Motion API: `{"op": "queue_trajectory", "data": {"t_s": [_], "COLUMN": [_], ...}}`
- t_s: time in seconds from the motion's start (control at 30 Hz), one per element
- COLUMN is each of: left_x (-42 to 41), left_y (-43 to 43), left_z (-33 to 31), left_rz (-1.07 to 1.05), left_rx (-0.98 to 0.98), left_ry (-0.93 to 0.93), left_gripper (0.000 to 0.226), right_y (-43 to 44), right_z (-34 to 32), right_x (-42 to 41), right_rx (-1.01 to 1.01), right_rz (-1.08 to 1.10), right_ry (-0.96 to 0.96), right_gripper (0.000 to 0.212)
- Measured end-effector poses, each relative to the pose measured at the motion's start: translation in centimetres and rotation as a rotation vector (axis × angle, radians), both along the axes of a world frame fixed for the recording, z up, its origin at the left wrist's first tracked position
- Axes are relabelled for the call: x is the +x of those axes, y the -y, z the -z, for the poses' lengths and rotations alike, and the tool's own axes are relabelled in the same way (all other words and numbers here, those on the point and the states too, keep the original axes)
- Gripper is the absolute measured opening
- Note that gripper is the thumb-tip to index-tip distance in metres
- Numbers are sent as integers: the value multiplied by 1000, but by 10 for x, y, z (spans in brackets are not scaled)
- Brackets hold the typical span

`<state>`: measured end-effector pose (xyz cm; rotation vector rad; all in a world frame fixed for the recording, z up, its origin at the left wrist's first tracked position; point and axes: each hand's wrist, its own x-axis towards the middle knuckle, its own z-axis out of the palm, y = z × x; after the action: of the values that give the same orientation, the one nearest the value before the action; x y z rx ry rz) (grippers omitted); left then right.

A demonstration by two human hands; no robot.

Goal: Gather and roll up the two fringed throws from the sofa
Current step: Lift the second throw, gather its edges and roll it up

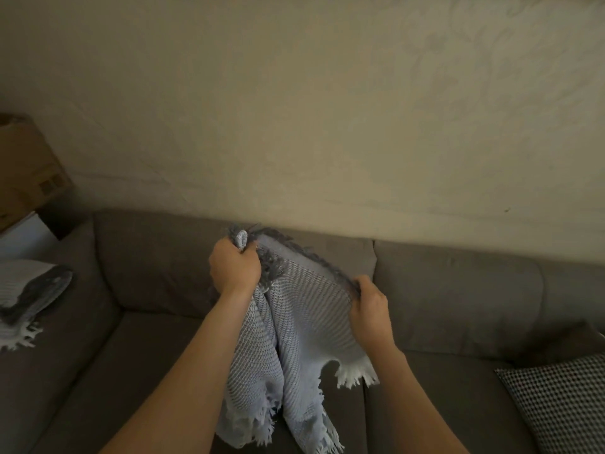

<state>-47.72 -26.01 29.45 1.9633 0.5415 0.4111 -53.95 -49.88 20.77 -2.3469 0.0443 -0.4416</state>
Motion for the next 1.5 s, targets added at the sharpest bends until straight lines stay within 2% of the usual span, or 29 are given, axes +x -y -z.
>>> {"op": "queue_trajectory", "data": {"t_s": [0.13,0.27,0.33,0.43,0.53,0.63,0.73,0.87,0.97,1.07,1.17,1.23,1.3,1.4,1.5], "left_x": [2,4,6,8,8,9,9,7,9,11,12,14,14,10,2], "left_y": [3,5,4,1,-1,-2,-1,6,4,-2,-4,-4,-3,-1,3], "left_z": [3,5,5,7,9,9,12,15,15,17,19,23,28,35,37], "left_rz": [13,-18,-23,-29,-57,-79,-89,-105,-115,-82,-26,90,258,431,548], "left_rx": [29,41,48,71,88,81,75,62,59,55,30,-29,-84,-120,-241], "left_ry": [-19,-35,-35,-42,-68,-83,-94,-90,-79,-70,-109,-121,-149,-179,-135], "left_gripper": [25,26,25,21,17,19,18,24,29,31,25,21,30,34,24], "right_y": [4,5,10,22,28,32,31,26,26,26,26,23,17,1,-16], "right_z": [-6,-23,-25,-32,-53,-58,-51,-45,-39,-39,-47,-53,-52,-57,-61], "right_x": [6,14,16,21,20,19,19,18,20,19,11,6,3,6,4], "right_rx": [-288,-487,-466,-458,-344,-237,-346,-430,-309,2,201,231,233,428,574], "right_rz": [263,153,39,-157,-358,-534,-532,-389,-334,-252,-218,-281,-263,-29,132], "right_ry": [-83,-290,-328,-466,-555,-579,-670,-791,-676,-527,-445,-408,-294,-4,79], "right_gripper": [10,19,21,8,38,35,26,25,26,32,29,31,39,21,1]}}
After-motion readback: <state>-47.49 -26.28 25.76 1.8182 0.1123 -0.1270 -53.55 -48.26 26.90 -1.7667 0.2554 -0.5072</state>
